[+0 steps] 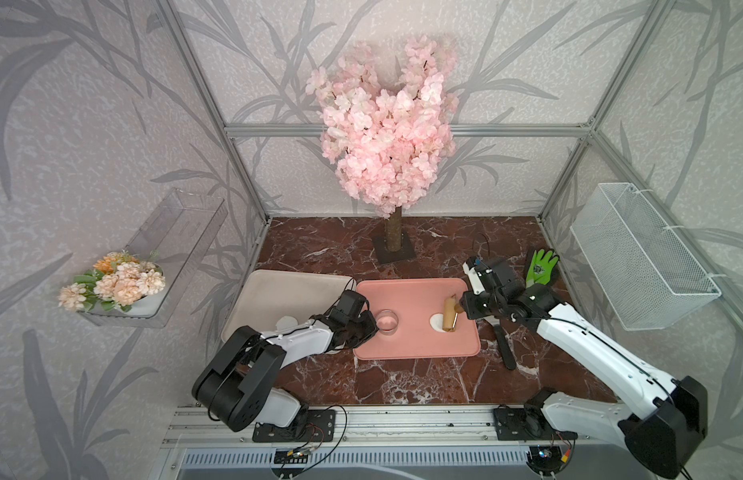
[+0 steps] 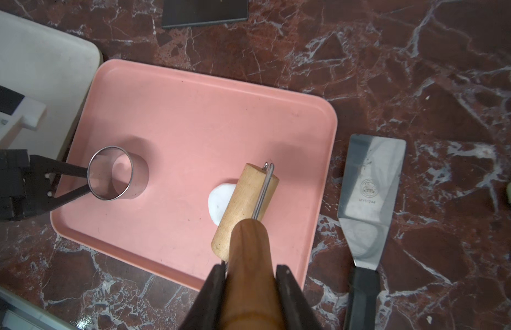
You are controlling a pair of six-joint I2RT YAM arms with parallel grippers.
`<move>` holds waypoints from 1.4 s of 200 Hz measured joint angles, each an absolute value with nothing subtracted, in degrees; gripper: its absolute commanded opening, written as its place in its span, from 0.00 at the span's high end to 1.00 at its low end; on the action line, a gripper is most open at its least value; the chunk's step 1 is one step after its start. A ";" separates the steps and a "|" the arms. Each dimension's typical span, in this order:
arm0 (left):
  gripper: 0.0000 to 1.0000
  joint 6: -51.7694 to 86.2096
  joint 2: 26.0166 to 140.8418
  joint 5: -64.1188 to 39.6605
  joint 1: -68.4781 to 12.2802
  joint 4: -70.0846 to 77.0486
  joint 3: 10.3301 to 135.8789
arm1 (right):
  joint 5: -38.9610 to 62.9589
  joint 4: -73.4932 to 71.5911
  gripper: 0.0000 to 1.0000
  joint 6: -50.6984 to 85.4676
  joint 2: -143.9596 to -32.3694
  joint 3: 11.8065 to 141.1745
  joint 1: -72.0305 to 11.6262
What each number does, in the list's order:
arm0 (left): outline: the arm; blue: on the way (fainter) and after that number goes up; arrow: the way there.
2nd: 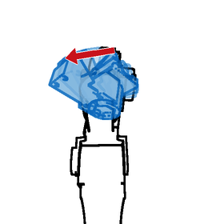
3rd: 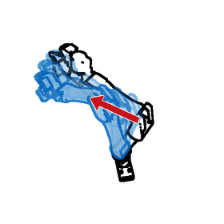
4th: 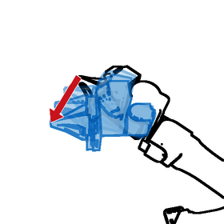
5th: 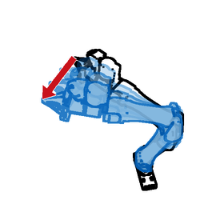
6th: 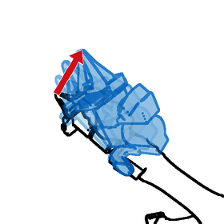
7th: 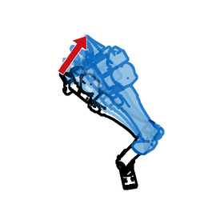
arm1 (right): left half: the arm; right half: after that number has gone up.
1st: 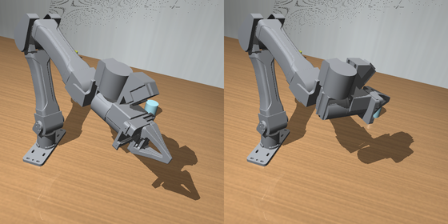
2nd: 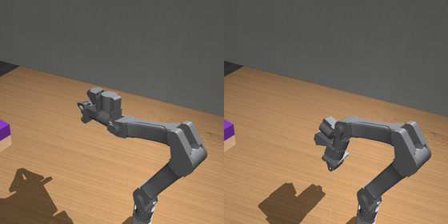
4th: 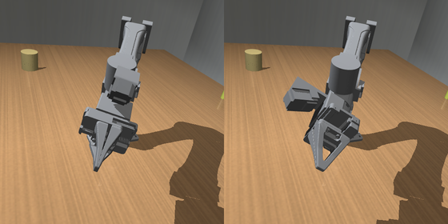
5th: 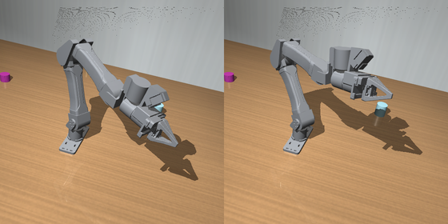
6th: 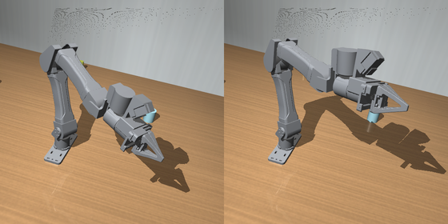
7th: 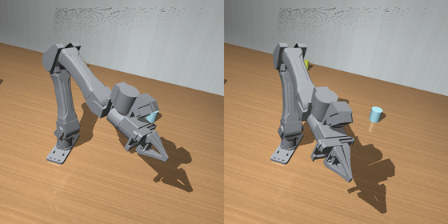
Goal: Roll out the dumpling wrappers from the dough
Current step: Flatten out the dough on the work surface.
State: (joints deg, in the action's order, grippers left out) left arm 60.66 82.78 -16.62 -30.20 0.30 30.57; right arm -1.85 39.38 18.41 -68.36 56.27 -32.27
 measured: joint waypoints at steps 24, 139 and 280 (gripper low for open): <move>1.00 60.64 82.78 -16.60 -30.20 0.27 30.57 | -0.97 36.47 1.00 18.70 -71.00 55.57 -32.51; 1.00 60.64 82.78 -16.60 -30.20 0.27 30.57 | -2.31 30.98 1.00 20.67 -76.95 56.99 -34.48; 1.00 60.64 82.78 -16.60 -30.20 0.25 30.57 | -7.46 22.13 1.00 21.91 -81.17 56.34 -38.17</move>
